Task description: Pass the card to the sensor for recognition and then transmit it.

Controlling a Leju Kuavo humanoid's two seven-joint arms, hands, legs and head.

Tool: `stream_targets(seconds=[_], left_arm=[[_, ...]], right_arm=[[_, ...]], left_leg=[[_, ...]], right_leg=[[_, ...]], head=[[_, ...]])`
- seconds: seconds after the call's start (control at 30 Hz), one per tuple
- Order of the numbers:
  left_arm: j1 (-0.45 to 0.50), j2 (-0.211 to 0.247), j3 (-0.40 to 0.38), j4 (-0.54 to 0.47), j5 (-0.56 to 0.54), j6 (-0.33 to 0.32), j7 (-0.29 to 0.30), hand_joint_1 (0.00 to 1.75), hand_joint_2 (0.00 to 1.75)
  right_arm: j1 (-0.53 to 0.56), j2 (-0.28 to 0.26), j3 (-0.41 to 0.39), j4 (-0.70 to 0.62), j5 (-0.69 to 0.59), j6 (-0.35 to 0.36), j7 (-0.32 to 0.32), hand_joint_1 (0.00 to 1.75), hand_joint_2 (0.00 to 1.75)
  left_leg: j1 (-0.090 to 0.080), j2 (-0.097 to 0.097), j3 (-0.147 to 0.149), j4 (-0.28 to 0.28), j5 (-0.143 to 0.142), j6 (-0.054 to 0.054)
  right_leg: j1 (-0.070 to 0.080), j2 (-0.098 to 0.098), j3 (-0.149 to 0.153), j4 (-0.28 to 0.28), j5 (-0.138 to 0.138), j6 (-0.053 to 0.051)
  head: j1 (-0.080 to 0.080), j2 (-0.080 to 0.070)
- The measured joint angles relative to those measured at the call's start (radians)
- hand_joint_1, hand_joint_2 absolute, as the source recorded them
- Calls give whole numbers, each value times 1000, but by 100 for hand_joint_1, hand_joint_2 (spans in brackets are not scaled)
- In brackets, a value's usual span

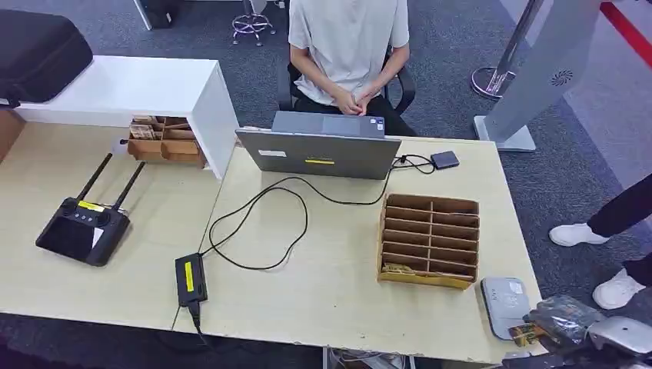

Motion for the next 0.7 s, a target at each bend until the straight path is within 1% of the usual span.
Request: stream_targets(seconds=[0.3, 0.7], left_arm=[[-1, 0, 0, 0, 0, 0, 0, 0, 175], [-1, 1, 0, 0, 0, 0, 2, 0, 175]], right_arm=[[7, 24, -4, 20, 4, -2, 1, 173, 175], [19, 28, -8, 25, 5, -2, 1, 173, 175]], left_leg=[[0, 1, 1, 0, 0, 0], [0, 1, 1, 0, 0, 0]], right_leg=[[0, 1, 1, 0, 0, 0], [0, 0, 0, 0, 0, 0]], head=[[0, 0], [0, 0]])
